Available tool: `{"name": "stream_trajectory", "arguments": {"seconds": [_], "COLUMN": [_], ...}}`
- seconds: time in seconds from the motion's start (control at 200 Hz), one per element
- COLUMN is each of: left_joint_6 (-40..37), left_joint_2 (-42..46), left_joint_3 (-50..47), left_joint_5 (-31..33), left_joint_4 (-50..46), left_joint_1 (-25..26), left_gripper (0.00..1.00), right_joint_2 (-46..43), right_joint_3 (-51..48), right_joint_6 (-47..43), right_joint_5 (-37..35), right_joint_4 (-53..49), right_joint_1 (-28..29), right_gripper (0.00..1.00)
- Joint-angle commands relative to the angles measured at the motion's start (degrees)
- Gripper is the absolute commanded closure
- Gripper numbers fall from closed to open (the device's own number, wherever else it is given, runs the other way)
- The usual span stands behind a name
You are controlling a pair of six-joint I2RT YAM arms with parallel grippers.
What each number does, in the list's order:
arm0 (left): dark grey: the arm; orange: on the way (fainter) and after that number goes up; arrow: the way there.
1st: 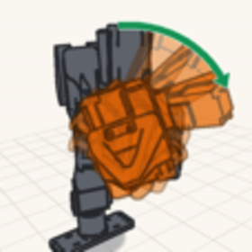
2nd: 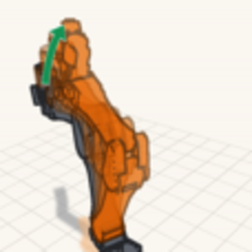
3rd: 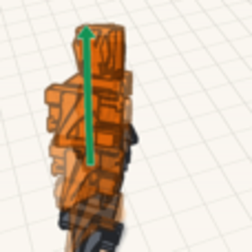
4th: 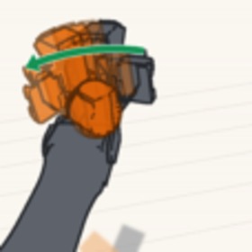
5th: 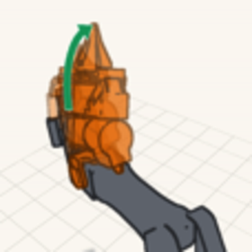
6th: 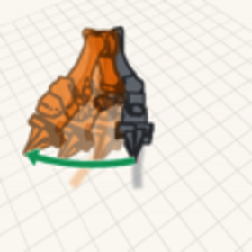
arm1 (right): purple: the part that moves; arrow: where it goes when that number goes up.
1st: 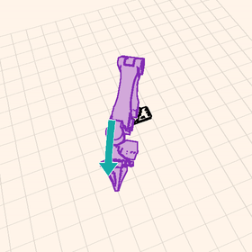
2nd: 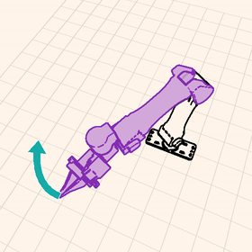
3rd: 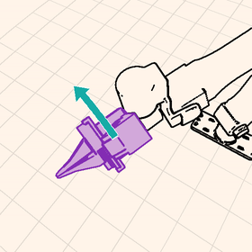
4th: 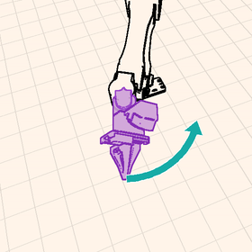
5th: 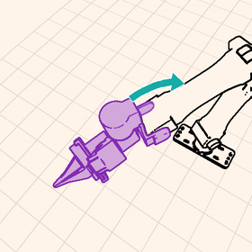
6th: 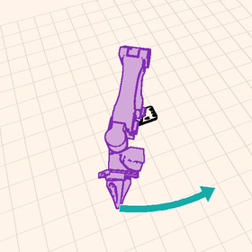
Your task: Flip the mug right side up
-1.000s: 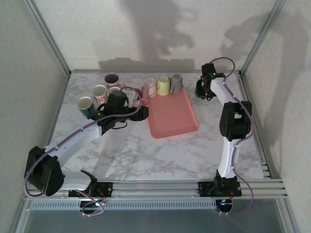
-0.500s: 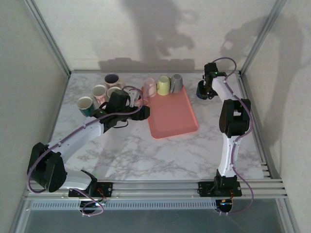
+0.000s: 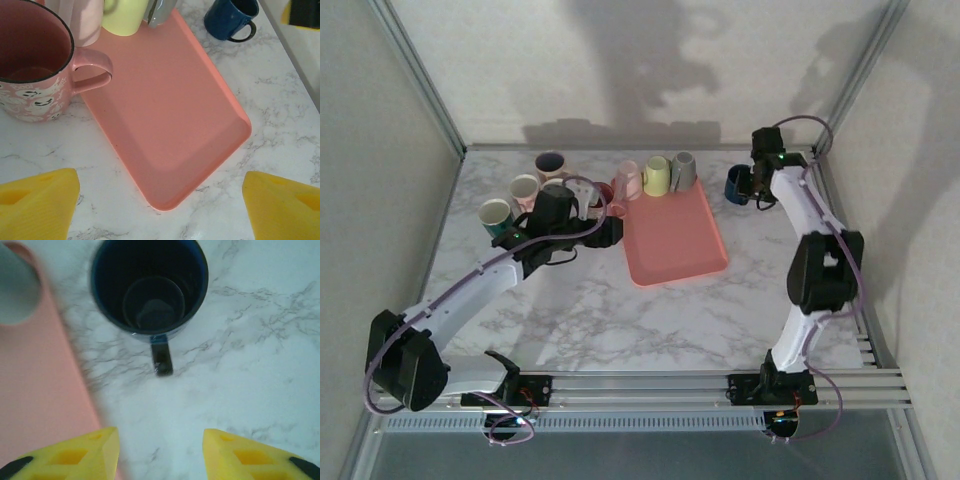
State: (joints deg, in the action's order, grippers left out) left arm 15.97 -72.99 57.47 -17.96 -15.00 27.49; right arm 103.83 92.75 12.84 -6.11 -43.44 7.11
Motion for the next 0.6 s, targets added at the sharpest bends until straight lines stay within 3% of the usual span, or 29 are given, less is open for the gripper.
{"name": "stream_trajectory", "arguments": {"seconds": [0.0, 0.265, 0.591], "left_joint_6": [-2.14, -3.81, -6.25], "left_joint_2": [2.68, 3.21, 3.12], "left_joint_3": [-2.63, -3.6, -4.21], "left_joint_5": [-0.15, -3.76, -4.74], "left_joint_4": [1.25, 1.99, 1.99], "left_joint_1": [-1.61, -5.36, -6.64], "left_gripper": [0.15, 0.15, 0.15], "right_joint_2": [-3.54, 3.11, 22.03], "right_joint_3": [-3.67, -0.19, 19.45], "right_joint_6": [10.72, 24.59, 29.53], "right_joint_5": [6.64, 8.59, 4.94], "right_joint_4": [2.83, 8.93, 4.0], "right_joint_1": [2.88, 12.45, 14.31], "right_gripper": [0.51, 0.38, 0.42]}}
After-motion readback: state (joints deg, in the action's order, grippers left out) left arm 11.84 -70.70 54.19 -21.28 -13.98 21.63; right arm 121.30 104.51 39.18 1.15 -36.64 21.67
